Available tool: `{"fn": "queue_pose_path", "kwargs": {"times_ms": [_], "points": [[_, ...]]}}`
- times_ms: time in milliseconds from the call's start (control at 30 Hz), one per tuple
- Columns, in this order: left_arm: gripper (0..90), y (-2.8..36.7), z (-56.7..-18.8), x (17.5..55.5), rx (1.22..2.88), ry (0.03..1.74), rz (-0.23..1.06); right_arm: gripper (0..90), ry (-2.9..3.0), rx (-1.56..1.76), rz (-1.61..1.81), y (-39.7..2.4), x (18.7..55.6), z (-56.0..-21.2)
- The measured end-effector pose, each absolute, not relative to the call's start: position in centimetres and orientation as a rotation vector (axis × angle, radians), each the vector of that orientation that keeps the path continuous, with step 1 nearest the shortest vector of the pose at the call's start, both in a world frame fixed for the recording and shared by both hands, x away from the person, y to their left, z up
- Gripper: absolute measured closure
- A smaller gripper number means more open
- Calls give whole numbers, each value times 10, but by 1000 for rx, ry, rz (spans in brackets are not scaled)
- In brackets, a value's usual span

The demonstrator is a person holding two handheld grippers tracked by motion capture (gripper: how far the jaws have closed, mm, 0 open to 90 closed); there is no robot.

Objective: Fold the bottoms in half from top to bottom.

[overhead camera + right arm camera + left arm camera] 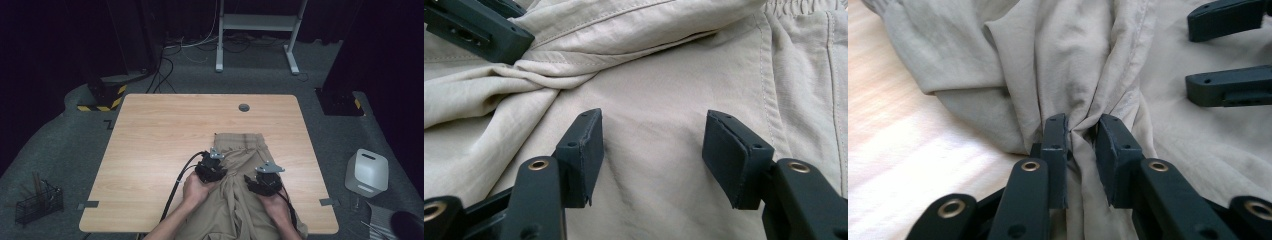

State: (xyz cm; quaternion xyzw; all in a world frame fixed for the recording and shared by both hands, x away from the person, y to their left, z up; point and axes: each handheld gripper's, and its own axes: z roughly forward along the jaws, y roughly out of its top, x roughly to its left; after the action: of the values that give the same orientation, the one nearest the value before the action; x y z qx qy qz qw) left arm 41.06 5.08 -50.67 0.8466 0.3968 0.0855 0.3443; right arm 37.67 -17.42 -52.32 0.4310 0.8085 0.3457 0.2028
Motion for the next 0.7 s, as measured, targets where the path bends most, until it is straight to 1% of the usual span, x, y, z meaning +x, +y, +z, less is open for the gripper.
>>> {"fn": "queue_pose_path", "kwargs": {"times_ms": [333,433,533,700], "points": [[795,79,-506,430,2171,1116,243,415,2257,1205,965,-142,401,-523],[796,90,-506,439,2170,1150,266,415,2261,1197,963,-135,408,-523],[799,103,-505,451,2154,1197,298,416,2270,1193,957,-117,423,-523],[802,114,-506,463,2133,1233,337,416,2265,1200,959,-103,437,-523]]}}
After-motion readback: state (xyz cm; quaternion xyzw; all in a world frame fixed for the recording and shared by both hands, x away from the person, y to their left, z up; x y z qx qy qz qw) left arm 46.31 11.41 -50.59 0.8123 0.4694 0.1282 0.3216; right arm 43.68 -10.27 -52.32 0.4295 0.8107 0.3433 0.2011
